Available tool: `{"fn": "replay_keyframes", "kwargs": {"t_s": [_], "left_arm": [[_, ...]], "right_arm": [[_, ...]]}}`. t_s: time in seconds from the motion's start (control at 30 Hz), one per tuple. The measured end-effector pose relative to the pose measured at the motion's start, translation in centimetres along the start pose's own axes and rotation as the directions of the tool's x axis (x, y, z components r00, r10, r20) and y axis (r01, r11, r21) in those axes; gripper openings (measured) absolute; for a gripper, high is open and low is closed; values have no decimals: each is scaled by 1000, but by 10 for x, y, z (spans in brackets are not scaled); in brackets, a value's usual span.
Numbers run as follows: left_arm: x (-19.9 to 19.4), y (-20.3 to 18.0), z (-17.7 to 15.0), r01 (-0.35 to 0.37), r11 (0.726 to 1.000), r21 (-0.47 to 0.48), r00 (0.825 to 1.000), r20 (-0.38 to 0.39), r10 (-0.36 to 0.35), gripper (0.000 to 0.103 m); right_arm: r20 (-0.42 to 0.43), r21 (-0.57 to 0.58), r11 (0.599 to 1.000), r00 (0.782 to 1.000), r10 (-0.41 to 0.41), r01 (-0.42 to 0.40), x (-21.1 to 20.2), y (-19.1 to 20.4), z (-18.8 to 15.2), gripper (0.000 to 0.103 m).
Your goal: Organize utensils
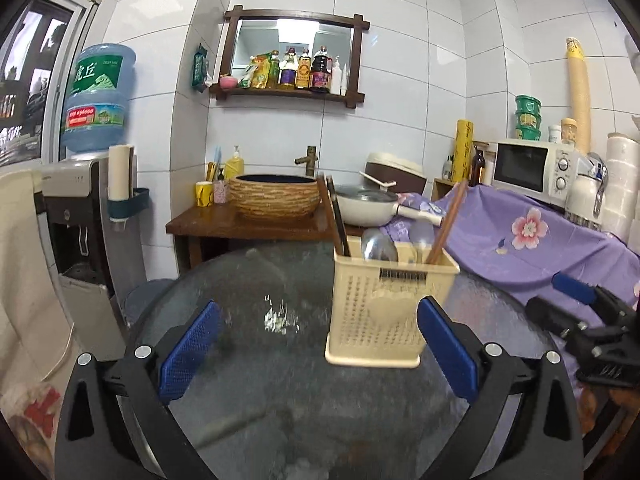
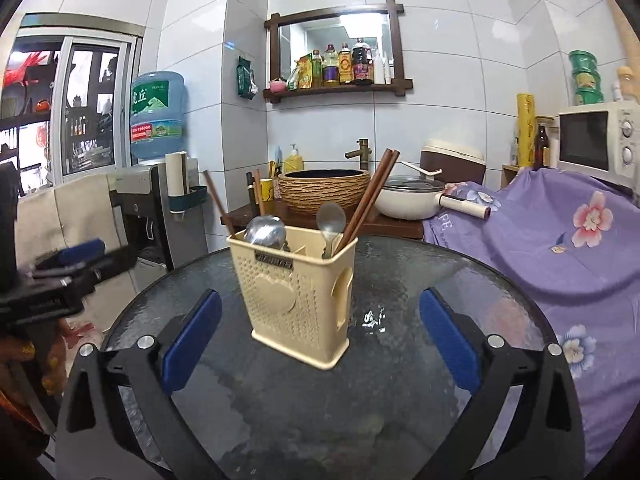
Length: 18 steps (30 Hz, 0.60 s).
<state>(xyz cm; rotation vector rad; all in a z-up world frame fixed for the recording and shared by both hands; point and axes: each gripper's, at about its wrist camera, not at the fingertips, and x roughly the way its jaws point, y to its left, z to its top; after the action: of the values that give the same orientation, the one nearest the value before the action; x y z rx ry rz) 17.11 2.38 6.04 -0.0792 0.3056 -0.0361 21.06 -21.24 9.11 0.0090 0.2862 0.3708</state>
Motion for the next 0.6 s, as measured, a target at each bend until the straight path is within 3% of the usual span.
{"fn": "replay_keyframes", "kwargs": {"t_s": [0.3,0.6], "left_arm": [[-49,-15,-56,18,999,35,996,-93,-15,97],[-98,-29,-81,53,996,71,997,-66,-48,97]], "right_arm": [[16,9,1000,1000,-23,23,-76,19,-65,97],[45,27,999,999,-21,19,-127,30,-84,97]]}}
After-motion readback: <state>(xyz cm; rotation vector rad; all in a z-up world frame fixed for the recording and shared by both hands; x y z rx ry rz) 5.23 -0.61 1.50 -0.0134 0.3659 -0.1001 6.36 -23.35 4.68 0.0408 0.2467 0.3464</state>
